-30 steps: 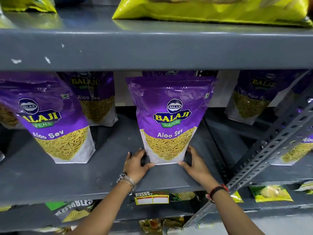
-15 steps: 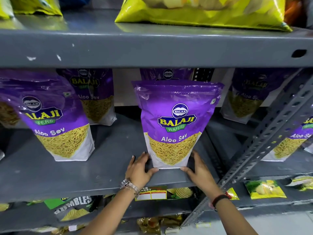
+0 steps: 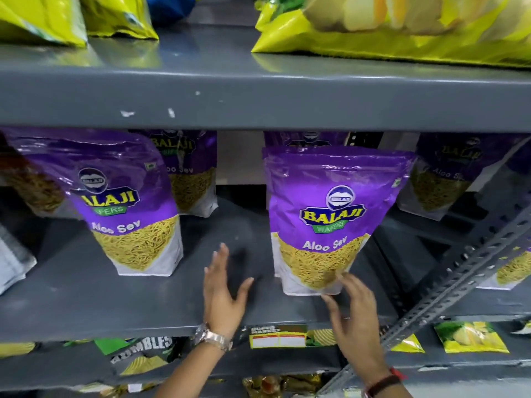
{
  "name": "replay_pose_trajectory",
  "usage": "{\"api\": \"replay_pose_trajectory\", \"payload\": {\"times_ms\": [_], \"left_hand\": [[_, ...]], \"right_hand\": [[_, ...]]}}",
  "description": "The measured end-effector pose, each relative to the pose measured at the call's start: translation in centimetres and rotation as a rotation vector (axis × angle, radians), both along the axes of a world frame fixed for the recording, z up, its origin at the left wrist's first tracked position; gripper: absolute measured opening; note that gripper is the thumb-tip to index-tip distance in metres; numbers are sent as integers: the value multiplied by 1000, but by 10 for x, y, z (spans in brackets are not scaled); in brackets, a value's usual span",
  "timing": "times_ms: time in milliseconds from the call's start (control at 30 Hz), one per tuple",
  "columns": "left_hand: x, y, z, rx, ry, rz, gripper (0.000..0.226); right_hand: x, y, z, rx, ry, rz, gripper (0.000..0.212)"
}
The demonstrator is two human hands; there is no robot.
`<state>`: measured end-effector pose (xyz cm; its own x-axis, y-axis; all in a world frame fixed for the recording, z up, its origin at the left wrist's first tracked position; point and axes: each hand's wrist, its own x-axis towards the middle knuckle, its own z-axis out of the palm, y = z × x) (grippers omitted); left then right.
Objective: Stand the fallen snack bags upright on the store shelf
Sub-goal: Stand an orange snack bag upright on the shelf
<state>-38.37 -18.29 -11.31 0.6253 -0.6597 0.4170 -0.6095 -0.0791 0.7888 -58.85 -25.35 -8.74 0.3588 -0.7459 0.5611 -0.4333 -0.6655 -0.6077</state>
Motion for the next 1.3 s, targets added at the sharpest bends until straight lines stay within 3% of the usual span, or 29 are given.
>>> {"api": "replay_pose_trajectory", "payload": {"times_ms": [100,200,300,433,533,667,933,1067,1300], "left_hand": [[44,30,11,-136,12,173,86],[99,62,19,-156,23,294,98],[153,85,20,18,-4,274,117],[219,92,19,311,37,45,138],[236,86,16,426,64,-139,118],[229,80,3,349,211,-179,103],[192,81,-9,374,4,-169,84],[190,81,-7,408,40,-117,64],[186,93,-8,459,109,-131,69]], "right_hand": [[48,21,2,-72,84,172,35],[111,36,-3,124,107,303,42],[176,41,-11,365,101,309,67],[241,45,-15,602,204,367,96],[264,48,-16,583,190,337,89],[265,48,-19,555,181,270,76],[226,50,-22,526,172,226,74],[226,56,-22,517,138,174,70],[216,70,-24,510,161,140,67]]}}
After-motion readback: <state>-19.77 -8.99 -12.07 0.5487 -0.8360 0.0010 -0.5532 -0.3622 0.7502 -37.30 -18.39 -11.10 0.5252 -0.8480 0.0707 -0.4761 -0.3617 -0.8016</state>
